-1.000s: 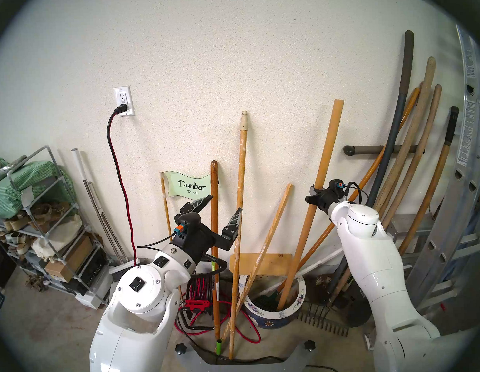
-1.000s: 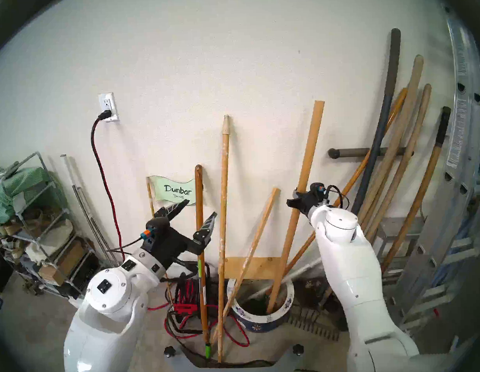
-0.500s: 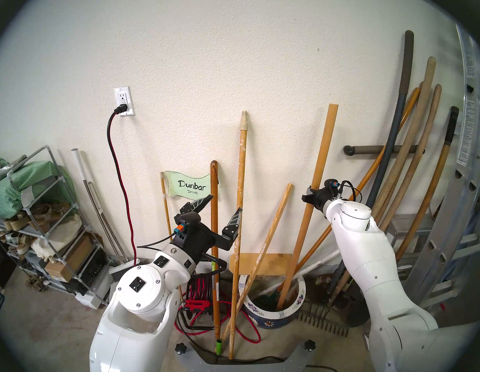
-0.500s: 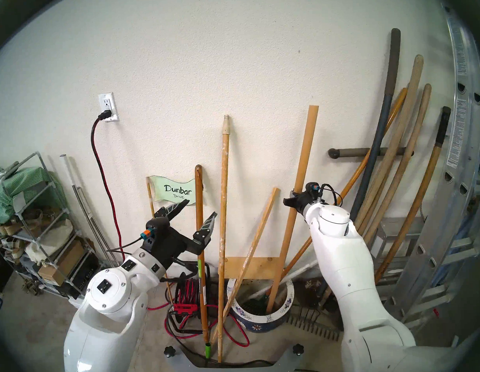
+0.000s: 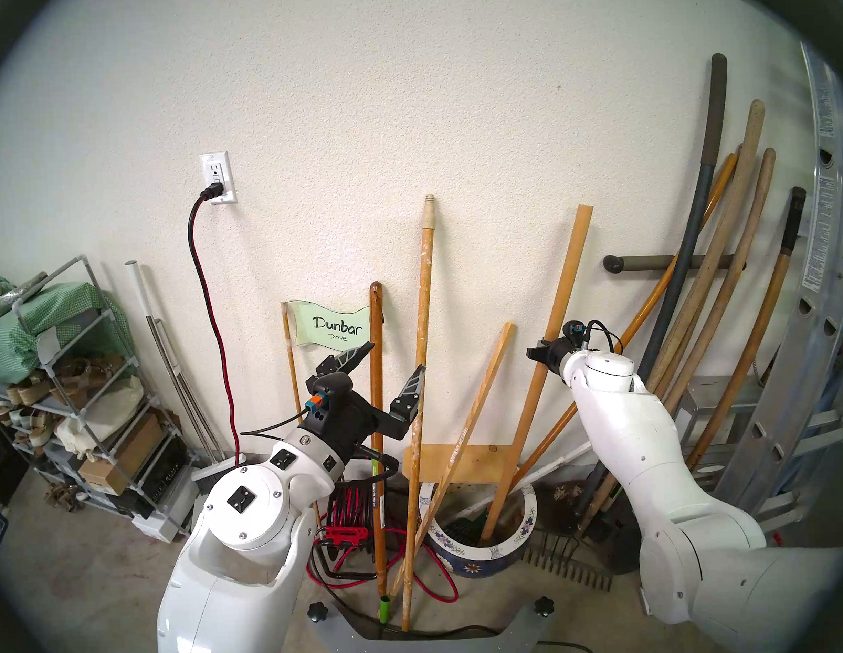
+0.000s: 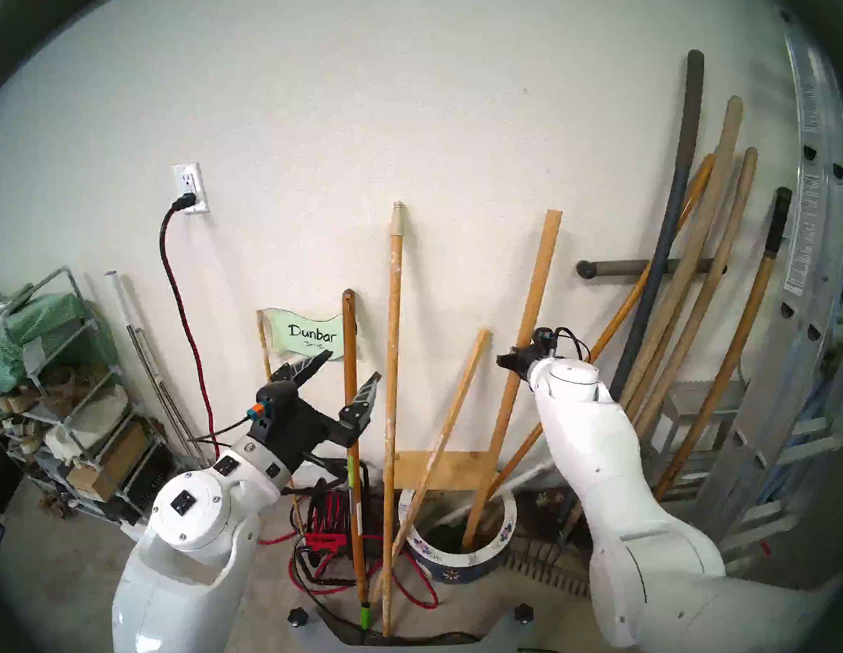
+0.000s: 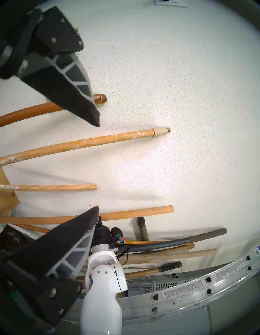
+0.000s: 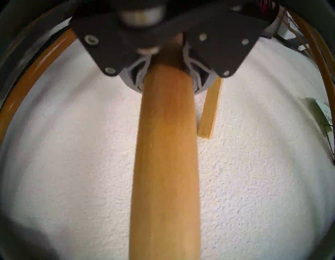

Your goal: Put wooden sticks into the pot

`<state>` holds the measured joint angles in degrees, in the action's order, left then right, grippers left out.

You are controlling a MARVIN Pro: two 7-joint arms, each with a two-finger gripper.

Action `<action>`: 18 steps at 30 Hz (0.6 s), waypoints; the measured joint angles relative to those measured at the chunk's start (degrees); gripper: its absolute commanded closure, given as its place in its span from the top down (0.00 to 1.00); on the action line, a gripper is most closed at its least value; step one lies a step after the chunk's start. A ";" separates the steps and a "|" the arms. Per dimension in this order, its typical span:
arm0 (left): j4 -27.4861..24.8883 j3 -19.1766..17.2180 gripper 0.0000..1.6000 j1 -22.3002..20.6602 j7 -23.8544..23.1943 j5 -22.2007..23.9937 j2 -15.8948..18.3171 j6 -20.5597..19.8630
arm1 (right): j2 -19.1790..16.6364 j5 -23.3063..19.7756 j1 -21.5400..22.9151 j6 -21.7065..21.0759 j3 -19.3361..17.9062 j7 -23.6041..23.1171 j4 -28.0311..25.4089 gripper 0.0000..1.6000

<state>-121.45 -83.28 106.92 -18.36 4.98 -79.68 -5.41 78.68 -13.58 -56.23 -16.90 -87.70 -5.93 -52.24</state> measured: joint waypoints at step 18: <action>0.00 0.00 1.00 0.00 0.00 0.00 0.00 0.00 | 2.16 2.94 11.08 4.33 1.78 1.26 17.22 0.00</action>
<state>-121.45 -83.28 106.92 -18.36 4.98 -79.68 -5.41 80.84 -10.65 -45.15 -12.56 -85.92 -4.67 -35.02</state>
